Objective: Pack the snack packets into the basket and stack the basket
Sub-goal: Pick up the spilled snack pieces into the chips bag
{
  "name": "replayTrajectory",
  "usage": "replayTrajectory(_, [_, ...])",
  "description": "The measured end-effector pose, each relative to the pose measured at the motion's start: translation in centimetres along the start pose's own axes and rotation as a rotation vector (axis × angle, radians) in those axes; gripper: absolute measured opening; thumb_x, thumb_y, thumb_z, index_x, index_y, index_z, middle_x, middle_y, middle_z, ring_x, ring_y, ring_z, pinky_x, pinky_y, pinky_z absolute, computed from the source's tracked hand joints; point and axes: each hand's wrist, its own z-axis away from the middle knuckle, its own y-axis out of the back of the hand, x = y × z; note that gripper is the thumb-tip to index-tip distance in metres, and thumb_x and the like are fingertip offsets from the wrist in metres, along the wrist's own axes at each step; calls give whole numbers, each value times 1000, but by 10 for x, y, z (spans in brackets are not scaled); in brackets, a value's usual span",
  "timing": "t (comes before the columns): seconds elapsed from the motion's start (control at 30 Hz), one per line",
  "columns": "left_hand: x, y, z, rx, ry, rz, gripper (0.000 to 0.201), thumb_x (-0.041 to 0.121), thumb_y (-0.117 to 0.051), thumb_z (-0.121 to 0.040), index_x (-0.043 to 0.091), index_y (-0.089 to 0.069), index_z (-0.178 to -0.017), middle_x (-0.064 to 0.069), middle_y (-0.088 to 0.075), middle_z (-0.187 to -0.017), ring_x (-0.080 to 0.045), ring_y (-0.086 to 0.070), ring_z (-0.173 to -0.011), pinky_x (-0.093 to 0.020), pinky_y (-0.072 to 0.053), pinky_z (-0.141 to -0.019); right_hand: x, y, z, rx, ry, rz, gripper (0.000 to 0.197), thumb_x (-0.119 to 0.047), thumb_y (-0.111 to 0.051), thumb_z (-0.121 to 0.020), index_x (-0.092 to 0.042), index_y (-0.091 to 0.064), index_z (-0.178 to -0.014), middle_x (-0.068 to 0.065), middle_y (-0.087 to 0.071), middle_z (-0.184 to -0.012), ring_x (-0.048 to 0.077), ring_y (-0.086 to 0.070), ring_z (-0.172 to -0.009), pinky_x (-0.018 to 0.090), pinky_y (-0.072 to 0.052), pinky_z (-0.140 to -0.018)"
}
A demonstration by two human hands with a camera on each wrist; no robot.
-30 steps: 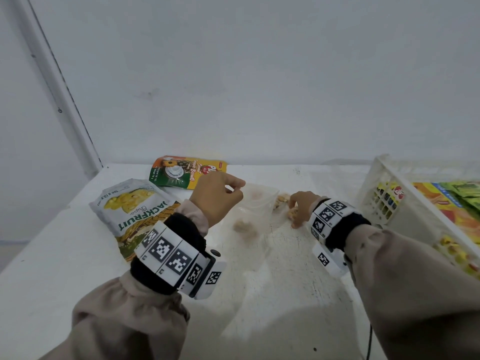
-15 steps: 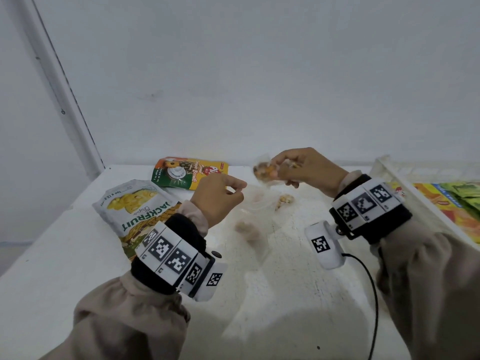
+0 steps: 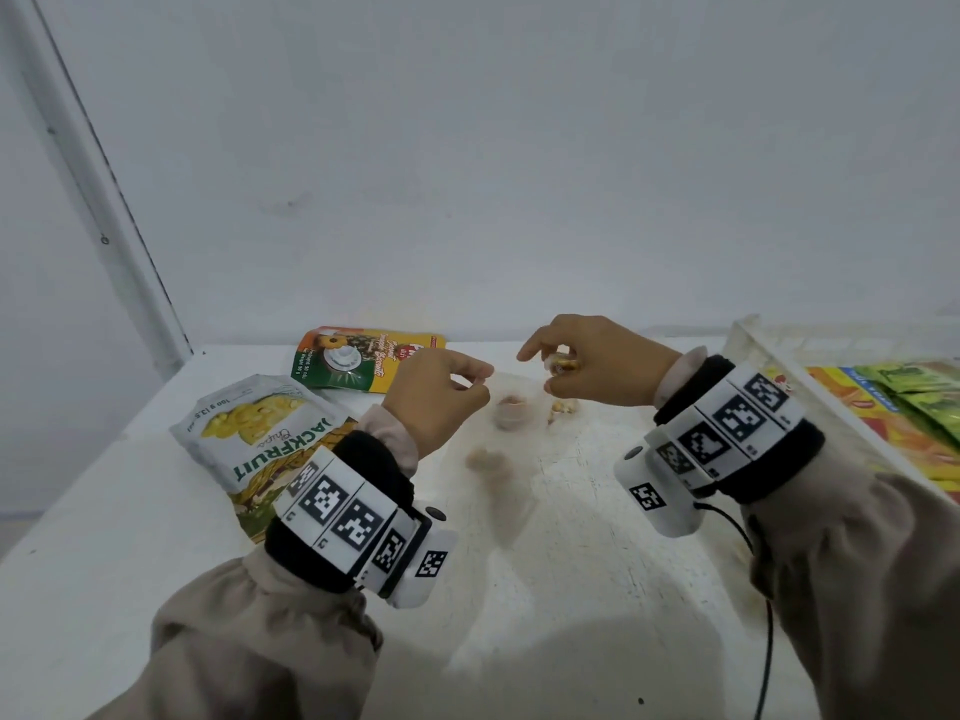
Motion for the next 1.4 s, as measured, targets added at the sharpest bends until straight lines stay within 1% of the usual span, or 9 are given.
replayTrajectory(0.3, [0,-3,-4,7,-16,13,29,0,-55,-81,7,-68,-107,-3,-66,-101,-13,-59,-80,-19,-42,-77,-6,-2,2,249,59,-511,14,0,-62,-79,-14,-59,-81,-8,-54,-71,9,-51,-63,28,-51,-64])
replayTrajectory(0.5, [-4,-7,-8,91,-43,40,22,-1,-56,-81,5,-71,-96,-1,-62,-80,-11,-57,-67,-3,-39,-61,-4,-26,-3,286,138,-579,17,-3,-75,-73,-13,-64,-83,-2,-65,-73,-3,-57,-67,4,-40,-62])
replayTrajectory(0.67, [-10,-10,-8,121,-6,128,21,-1,-55,-82,10,-69,-92,7,-58,-71,-17,-58,-70,-27,-49,-74,2,-37,-1,164,87,-349,12,-25,-71,-80,-18,-70,-89,-8,-67,-92,-3,-53,-78,8,-39,-75])
replayTrajectory(0.8, [-13,-12,-8,158,-29,179,22,-2,-53,-81,17,-64,-83,0,-57,-67,-27,-61,-71,-38,-51,-77,8,-37,5,59,0,-367,43,-34,-77,-71,-32,-53,-107,-5,-57,-111,7,-52,-93,21,-42,-84])
replayTrajectory(0.97, [-14,-15,-10,175,-37,314,28,1,-58,-81,29,-59,-78,1,-56,-67,-21,-58,-62,-42,-52,-77,18,-48,10,29,-17,-380,36,-8,-75,-74,-20,-57,-103,-3,-60,-78,17,-55,-74,23,-45,-68])
replayTrajectory(1.03, [-14,-17,-8,131,-42,397,19,20,-67,-78,28,-58,-93,5,-57,-73,-15,-56,-68,-36,-49,-76,18,-47,11,130,-22,-524,20,0,-69,-77,-16,-63,-86,-3,-59,-64,16,-55,-62,27,-49,-62])
replayTrajectory(1.13, [-25,-23,-4,-107,3,464,72,47,-73,-60,27,-41,-122,3,-58,-109,-10,-59,-97,-22,-48,-82,18,-38,15,204,-8,-726,17,2,-67,-79,-15,-65,-83,-3,-64,-65,5,-57,-53,20,-48,-52])
replayTrajectory(1.23, [-40,-32,2,-346,10,531,92,35,-80,-56,17,-34,-134,-3,-57,-126,-18,-57,-116,-37,-50,-94,16,-27,19,214,15,-883,17,1,-65,-82,-14,-65,-89,-8,-67,-62,2,-61,-57,15,-47,-51])
replayTrajectory(1.4, [-35,-36,7,-374,-2,519,46,6,-77,-69,5,-58,-111,4,-70,-88,-6,-66,-85,-24,-48,-82,15,-21,21,196,-31,-1089,15,-5,-60,-85,-14,-66,-95,-5,-66,-62,8,-62,-61,22,-51,-59])
